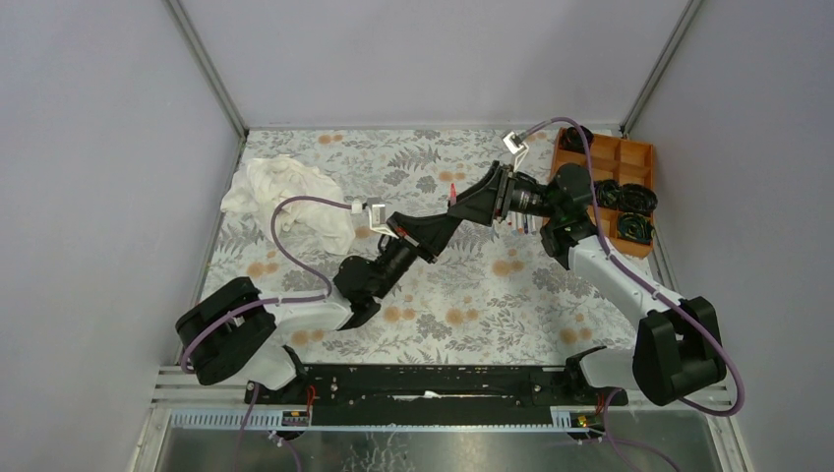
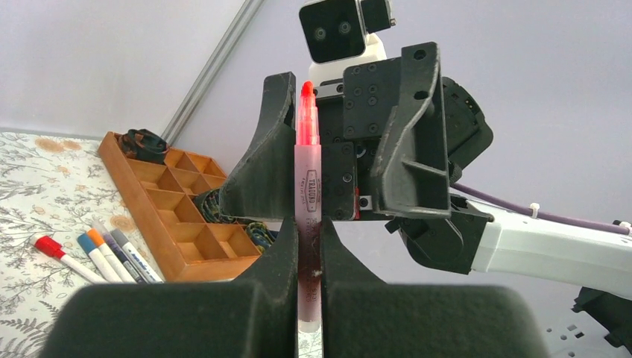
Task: Insert the pens into the pen caps
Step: Pick up the pen from the center of the board.
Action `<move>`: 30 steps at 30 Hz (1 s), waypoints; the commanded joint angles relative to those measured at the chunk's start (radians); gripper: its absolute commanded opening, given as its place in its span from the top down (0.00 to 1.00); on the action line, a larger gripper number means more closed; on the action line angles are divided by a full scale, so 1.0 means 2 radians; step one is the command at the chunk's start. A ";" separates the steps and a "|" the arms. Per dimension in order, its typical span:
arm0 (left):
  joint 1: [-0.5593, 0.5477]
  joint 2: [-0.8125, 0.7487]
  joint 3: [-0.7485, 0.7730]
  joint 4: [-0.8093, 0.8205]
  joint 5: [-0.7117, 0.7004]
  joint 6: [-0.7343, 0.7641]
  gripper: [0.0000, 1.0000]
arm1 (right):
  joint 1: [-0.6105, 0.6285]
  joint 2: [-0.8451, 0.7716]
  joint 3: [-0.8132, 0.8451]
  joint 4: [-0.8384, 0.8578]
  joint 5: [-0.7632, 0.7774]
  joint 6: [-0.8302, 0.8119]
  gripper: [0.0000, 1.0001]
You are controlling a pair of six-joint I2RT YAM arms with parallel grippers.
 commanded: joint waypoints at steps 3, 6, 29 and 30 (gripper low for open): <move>-0.011 0.015 0.010 0.048 -0.018 -0.004 1.00 | 0.006 0.005 0.008 0.017 -0.004 -0.013 0.43; -0.014 0.019 0.011 0.051 -0.017 -0.003 1.00 | 0.006 0.006 0.010 0.017 -0.007 -0.014 0.56; 0.025 -0.084 0.019 -0.198 0.209 0.069 0.46 | 0.007 -0.003 0.048 -0.045 -0.102 -0.103 1.00; 0.025 -0.076 0.022 -0.191 0.213 0.064 0.46 | 0.007 -0.003 0.048 -0.044 -0.102 -0.101 1.00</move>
